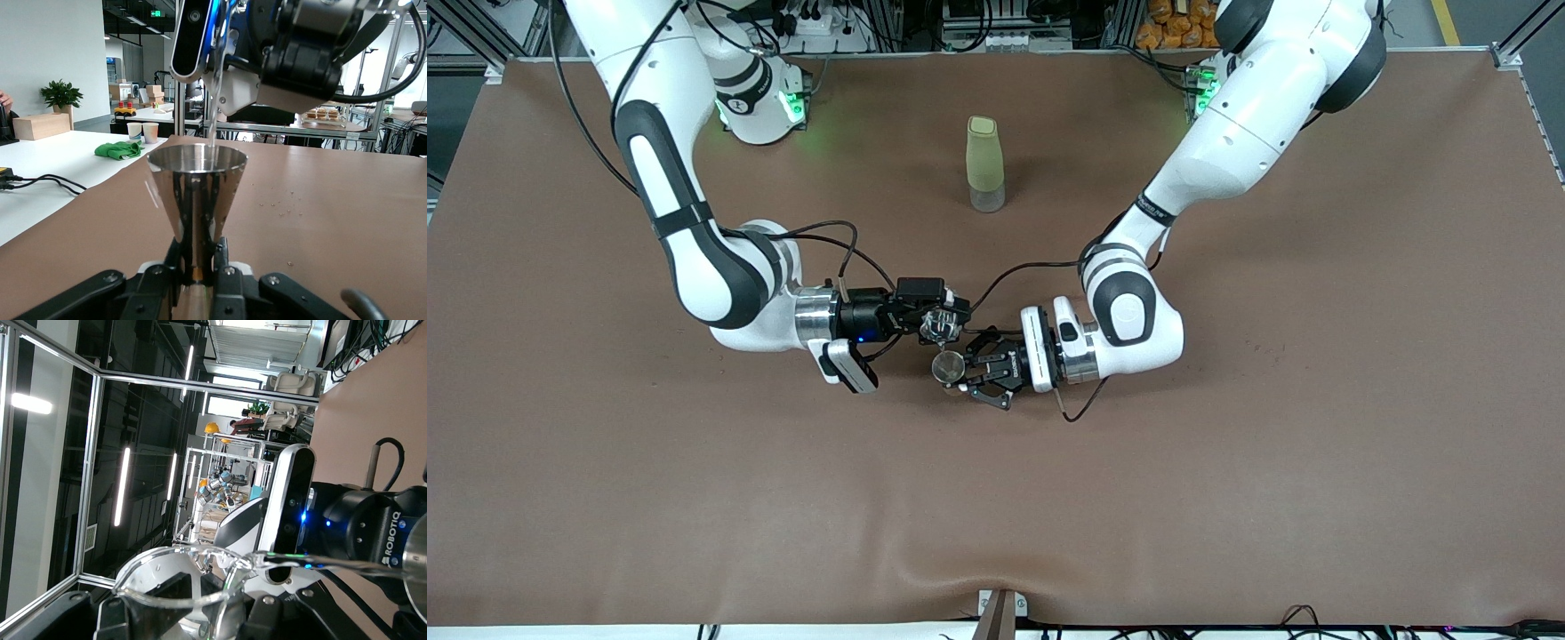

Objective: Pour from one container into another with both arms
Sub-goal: 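Tilt the beaker with the right gripper, pouring liquid into the jigger, then lower the beaker with the right gripper while the left gripper lowers the jigger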

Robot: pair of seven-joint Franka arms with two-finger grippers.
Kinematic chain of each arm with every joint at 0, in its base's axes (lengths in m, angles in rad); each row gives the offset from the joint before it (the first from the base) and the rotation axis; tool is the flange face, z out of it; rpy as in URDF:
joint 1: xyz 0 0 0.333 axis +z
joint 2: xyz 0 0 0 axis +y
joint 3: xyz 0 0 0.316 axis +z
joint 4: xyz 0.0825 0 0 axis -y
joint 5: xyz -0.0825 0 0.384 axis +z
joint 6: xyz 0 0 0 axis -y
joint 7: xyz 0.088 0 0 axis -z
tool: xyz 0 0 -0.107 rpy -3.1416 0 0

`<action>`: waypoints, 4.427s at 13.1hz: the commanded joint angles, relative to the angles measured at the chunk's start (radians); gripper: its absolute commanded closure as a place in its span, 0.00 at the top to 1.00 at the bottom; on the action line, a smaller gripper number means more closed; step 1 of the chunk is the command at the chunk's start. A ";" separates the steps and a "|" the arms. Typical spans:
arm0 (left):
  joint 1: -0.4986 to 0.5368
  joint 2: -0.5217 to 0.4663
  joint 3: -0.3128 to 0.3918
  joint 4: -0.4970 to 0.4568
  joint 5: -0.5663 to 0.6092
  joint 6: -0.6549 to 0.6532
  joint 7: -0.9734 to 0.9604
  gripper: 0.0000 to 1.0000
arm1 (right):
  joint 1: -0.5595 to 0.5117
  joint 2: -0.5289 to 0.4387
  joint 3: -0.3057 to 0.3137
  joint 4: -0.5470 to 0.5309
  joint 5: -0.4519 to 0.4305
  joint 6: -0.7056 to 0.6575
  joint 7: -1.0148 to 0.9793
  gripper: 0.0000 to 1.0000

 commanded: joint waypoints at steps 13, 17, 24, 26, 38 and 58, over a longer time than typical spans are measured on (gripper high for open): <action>0.004 -0.049 -0.001 -0.047 -0.026 -0.009 0.033 0.00 | -0.002 0.017 0.004 0.050 0.019 -0.006 0.257 0.00; 0.004 -0.049 -0.001 -0.047 -0.026 -0.010 0.033 0.00 | -0.002 0.017 0.004 0.054 0.021 -0.006 0.326 0.00; 0.005 -0.064 -0.001 -0.063 -0.026 -0.010 0.031 0.00 | -0.011 0.032 0.004 0.076 0.022 -0.012 0.439 0.00; 0.005 -0.072 -0.001 -0.073 -0.026 -0.010 0.033 0.00 | -0.011 0.035 0.004 0.077 0.022 -0.012 0.461 0.00; 0.010 -0.072 -0.001 -0.082 -0.026 -0.010 0.054 0.00 | -0.024 0.034 -0.093 0.116 -0.149 -0.137 0.014 0.00; 0.727 0.040 0.013 -0.232 0.727 -0.722 0.191 0.00 | -0.355 0.118 -0.430 0.105 -0.728 -0.582 -1.350 0.00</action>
